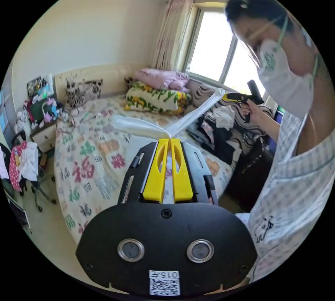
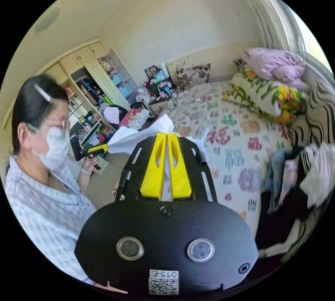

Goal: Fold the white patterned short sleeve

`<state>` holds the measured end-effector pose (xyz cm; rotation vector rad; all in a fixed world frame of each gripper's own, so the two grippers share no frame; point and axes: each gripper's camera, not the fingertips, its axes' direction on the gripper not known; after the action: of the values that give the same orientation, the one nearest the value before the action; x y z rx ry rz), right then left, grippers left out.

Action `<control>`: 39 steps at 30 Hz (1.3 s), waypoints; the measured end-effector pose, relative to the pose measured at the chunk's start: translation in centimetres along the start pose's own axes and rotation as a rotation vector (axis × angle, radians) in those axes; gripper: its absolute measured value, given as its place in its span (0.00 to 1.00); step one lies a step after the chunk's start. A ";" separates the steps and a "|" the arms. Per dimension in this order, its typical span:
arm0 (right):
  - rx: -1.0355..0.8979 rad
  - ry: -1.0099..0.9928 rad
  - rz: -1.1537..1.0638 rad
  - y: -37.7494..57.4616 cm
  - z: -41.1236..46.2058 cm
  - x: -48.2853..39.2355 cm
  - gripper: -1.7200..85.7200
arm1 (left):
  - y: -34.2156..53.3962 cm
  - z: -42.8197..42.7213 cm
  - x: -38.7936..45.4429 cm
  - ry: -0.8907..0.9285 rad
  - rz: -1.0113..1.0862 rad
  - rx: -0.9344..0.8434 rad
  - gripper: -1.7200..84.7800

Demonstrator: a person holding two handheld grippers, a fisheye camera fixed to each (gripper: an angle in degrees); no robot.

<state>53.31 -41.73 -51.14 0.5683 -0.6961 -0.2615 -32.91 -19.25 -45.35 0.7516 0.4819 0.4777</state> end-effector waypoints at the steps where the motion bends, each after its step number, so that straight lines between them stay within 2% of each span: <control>1: -0.067 0.009 0.079 3.3 0.7 1.2 0.01 | 2.1 1.4 0.4 0.034 -0.048 -0.086 0.02; 7: -0.452 0.107 0.427 20.5 9.0 8.3 0.01 | 16.8 12.1 0.3 0.164 -0.414 -0.454 0.02; 11: -0.657 0.172 0.594 29.3 12.8 11.9 0.01 | 25.1 19.5 1.3 0.199 -0.508 -0.678 0.03; 13: -0.679 0.176 0.620 31.0 13.6 12.5 0.01 | 26.7 21.8 1.6 0.205 -0.517 -0.749 0.03; 18: -0.665 0.166 0.543 30.5 13.7 12.2 0.01 | 26.7 23.1 1.1 0.232 -0.531 -0.756 0.04; 20: -0.700 0.184 0.497 30.3 13.5 12.5 0.01 | 27.3 24.0 0.4 0.278 -0.550 -0.859 0.06; 23: -0.725 0.179 0.491 30.9 13.2 13.1 0.01 | 27.2 24.1 -0.8 0.346 -0.576 -0.911 0.10; 29: -0.725 0.160 0.487 32.1 13.3 13.6 0.01 | 22.5 24.4 -3.7 0.069 -0.516 -0.718 0.11; 31: -0.732 0.162 0.487 32.6 13.4 13.6 0.01 | 22.6 27.3 -4.2 0.046 -0.491 -0.759 0.11; 33: -0.737 0.168 0.483 32.8 13.2 13.6 0.01 | 23.1 30.1 -4.5 0.106 -0.481 -0.812 0.11; 35: -0.731 0.172 0.480 33.0 12.6 13.7 0.01 | 23.4 32.1 -3.9 0.054 -0.418 -0.892 0.11; 39: -0.713 0.163 0.489 33.3 11.3 14.0 0.01 | 23.0 30.5 -3.8 -0.032 -0.436 -0.842 0.12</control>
<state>57.55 -24.80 -17.58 -0.2628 -0.5165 0.0060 -23.97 -22.78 -8.18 -0.1597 0.3526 0.2175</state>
